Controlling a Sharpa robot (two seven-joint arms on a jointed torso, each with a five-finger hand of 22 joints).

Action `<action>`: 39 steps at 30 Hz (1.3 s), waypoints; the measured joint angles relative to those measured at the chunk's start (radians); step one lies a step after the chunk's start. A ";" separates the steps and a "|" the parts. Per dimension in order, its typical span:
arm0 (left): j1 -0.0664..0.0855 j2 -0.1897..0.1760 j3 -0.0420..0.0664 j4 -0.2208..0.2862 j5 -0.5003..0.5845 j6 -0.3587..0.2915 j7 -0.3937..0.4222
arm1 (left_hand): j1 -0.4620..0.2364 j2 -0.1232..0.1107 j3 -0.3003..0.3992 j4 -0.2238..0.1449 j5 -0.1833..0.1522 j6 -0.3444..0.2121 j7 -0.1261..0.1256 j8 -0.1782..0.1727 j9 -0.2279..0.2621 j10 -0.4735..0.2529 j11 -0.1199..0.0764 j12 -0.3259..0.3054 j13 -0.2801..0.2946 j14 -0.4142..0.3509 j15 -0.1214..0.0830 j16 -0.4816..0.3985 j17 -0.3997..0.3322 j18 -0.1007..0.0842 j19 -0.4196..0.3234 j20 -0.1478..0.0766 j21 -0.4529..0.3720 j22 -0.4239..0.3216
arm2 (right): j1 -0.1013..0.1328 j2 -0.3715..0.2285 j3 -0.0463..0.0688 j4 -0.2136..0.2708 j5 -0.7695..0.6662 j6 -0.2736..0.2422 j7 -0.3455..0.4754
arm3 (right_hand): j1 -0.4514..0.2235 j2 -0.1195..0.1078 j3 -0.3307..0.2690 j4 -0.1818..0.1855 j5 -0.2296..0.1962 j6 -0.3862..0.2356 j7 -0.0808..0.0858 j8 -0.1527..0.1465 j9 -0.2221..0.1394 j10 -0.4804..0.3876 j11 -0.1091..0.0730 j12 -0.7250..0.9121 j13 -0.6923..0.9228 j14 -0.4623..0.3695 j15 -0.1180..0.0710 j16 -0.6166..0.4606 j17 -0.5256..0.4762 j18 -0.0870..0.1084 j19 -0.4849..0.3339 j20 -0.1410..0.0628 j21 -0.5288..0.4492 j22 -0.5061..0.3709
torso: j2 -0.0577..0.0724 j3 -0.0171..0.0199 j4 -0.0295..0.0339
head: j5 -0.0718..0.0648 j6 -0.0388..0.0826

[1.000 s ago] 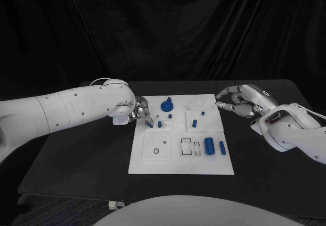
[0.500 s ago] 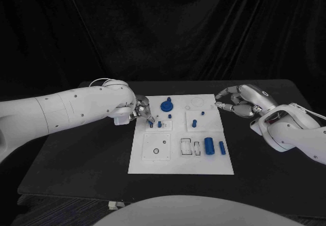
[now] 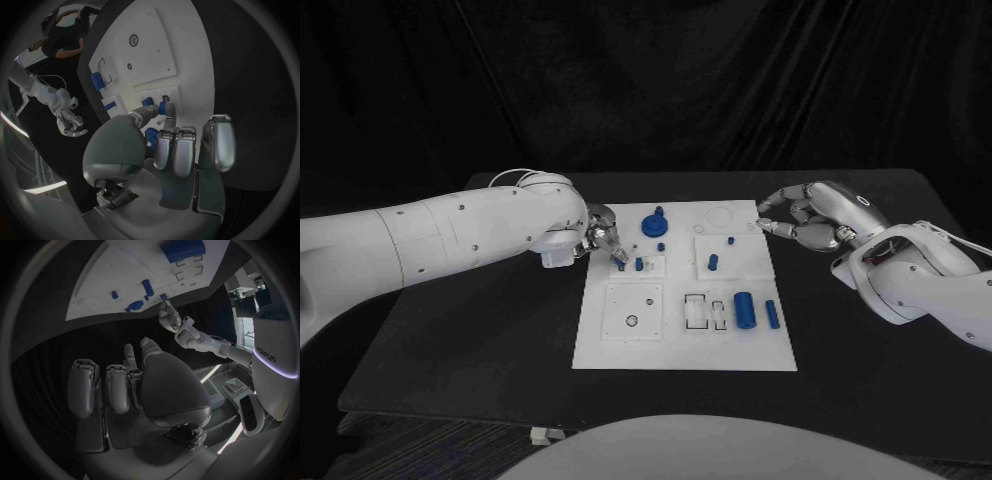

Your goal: Assemble the parts on the task board

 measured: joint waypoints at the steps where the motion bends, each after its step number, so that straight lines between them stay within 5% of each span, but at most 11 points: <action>1: 0.000 -0.001 0.000 0.001 0.000 0.000 0.000 | 0.000 0.000 0.000 0.000 0.000 0.000 0.000 0.000 0.000 0.000 0.000 0.000 0.000 0.000 0.000 0.000 0.000 0.000 0.000 0.000 0.000 0.000 | 0.000 0.000 0.000 0.000 0.000 0.000 0.000 | 0.000 0.000 0.000 0.000 0.000 0.000 0.000 0.000 0.000 0.000 0.000 0.000 0.000 0.000 0.000 0.000 0.000 0.000 0.000 0.000 0.000 0.000 | 0.000 0.0000 0.0000 | 0.000 0.000; 39: -0.012 0.004 0.001 -0.005 -0.003 0.005 -0.005 | 0.003 0.003 0.000 0.000 -0.001 0.003 0.000 -0.004 -0.001 0.000 0.000 0.000 0.000 0.000 0.000 0.000 0.000 0.000 0.000 0.000 0.000 0.001 | -0.002 0.002 0.000 -0.002 0.000 0.004 0.000 | 0.000 0.000 0.000 0.000 0.000 0.000 0.000 0.000 -0.001 0.000 0.000 0.000 0.001 0.000 0.000 0.000 0.000 0.000 0.000 0.000 0.000 -0.001 | 0.000 -0.0001 0.0000 | 0.001 0.000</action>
